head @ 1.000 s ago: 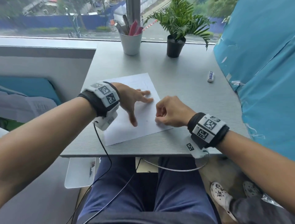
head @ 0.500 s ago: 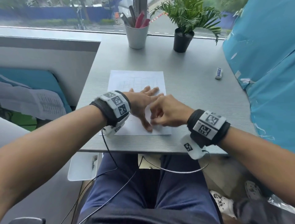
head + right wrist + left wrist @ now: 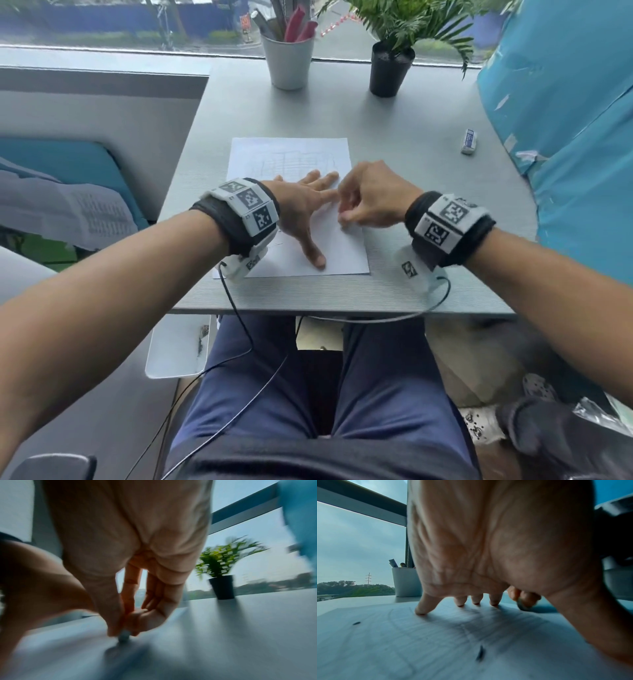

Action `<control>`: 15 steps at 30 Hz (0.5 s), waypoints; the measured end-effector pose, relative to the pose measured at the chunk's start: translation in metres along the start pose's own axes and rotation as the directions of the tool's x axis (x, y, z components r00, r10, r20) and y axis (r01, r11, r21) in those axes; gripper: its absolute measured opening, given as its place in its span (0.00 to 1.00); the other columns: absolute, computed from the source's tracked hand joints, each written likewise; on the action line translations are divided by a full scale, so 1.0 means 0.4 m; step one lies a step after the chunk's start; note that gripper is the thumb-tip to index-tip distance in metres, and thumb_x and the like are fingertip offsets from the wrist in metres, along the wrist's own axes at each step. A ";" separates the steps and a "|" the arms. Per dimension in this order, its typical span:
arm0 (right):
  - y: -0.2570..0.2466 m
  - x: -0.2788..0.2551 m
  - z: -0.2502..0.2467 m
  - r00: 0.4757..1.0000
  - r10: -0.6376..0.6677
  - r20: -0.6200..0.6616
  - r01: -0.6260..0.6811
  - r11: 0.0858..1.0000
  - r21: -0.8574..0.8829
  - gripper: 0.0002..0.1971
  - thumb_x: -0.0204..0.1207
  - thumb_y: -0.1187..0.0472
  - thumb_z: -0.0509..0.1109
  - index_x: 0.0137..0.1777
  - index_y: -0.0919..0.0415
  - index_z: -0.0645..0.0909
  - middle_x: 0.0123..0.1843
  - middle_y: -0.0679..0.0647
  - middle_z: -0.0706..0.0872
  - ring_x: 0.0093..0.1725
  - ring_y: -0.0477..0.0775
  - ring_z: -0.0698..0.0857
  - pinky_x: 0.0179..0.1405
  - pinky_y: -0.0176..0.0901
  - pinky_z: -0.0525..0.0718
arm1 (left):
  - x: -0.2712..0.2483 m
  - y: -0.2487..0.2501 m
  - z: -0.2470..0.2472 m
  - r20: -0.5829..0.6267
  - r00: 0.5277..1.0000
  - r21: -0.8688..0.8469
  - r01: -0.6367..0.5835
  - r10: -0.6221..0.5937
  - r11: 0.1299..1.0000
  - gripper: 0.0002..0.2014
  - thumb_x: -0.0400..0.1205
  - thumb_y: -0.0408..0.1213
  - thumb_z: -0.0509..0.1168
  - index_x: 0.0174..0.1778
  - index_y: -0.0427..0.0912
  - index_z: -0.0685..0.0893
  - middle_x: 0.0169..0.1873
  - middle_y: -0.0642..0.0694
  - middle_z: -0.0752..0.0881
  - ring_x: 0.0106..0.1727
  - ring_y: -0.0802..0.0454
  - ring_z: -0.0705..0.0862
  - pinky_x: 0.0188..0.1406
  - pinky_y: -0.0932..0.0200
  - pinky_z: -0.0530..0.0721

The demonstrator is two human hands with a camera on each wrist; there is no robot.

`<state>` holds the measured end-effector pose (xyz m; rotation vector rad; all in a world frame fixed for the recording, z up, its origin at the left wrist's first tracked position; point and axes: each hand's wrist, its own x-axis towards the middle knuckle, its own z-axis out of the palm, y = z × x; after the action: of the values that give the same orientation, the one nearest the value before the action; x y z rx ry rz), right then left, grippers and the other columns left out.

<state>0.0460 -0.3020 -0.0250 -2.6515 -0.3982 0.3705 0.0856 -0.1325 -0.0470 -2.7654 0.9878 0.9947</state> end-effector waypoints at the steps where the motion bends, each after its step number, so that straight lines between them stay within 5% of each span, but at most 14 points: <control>1: -0.027 -0.020 0.018 0.995 -0.064 0.081 0.065 0.998 -0.005 0.04 0.68 0.61 0.81 0.36 0.58 0.90 0.35 0.40 0.84 0.39 0.41 0.85 0.38 0.34 0.82 | 0.000 0.001 0.000 0.001 1.000 -0.002 -0.011 0.011 1.000 0.73 0.55 0.72 0.79 0.85 0.64 0.34 0.84 0.57 0.27 0.84 0.51 0.26 0.77 0.18 0.38; 3: -0.048 -0.044 0.038 0.969 -0.146 0.200 0.146 0.989 0.013 0.04 0.68 0.61 0.81 0.35 0.57 0.89 0.34 0.40 0.86 0.38 0.41 0.86 0.39 0.34 0.84 | -0.001 0.002 0.000 0.003 1.000 -0.001 -0.020 0.020 1.000 0.72 0.55 0.72 0.79 0.85 0.65 0.35 0.84 0.57 0.27 0.84 0.50 0.26 0.76 0.18 0.38; 8: 0.023 0.017 -0.022 1.000 0.027 -0.013 -0.027 1.000 -0.004 0.05 0.64 0.59 0.83 0.36 0.58 0.91 0.33 0.46 0.87 0.37 0.47 0.86 0.34 0.37 0.80 | 0.000 0.005 0.000 -0.004 1.000 0.015 -0.001 0.001 1.000 0.73 0.55 0.72 0.80 0.86 0.62 0.36 0.84 0.58 0.27 0.85 0.52 0.27 0.78 0.18 0.40; 12: -0.042 -0.030 0.041 0.974 -0.144 0.177 0.145 0.989 0.008 0.04 0.68 0.59 0.81 0.34 0.55 0.90 0.35 0.45 0.89 0.38 0.42 0.87 0.36 0.35 0.84 | -0.004 0.003 -0.003 0.002 1.000 0.014 -0.019 0.019 1.000 0.71 0.54 0.73 0.79 0.86 0.65 0.40 0.84 0.57 0.27 0.85 0.50 0.27 0.76 0.17 0.39; 15: 0.006 0.006 -0.019 0.999 -0.002 0.051 0.003 1.000 -0.011 0.04 0.66 0.57 0.83 0.35 0.55 0.91 0.33 0.46 0.89 0.37 0.46 0.87 0.35 0.37 0.82 | -0.004 0.006 -0.003 0.005 1.000 0.039 -0.007 0.006 0.999 0.73 0.55 0.73 0.78 0.86 0.60 0.35 0.84 0.58 0.27 0.85 0.52 0.27 0.78 0.18 0.41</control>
<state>0.0513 -0.3061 -0.0202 -2.6568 -0.4209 0.4369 0.0839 -0.1339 -0.0447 -2.7290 1.0050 0.9725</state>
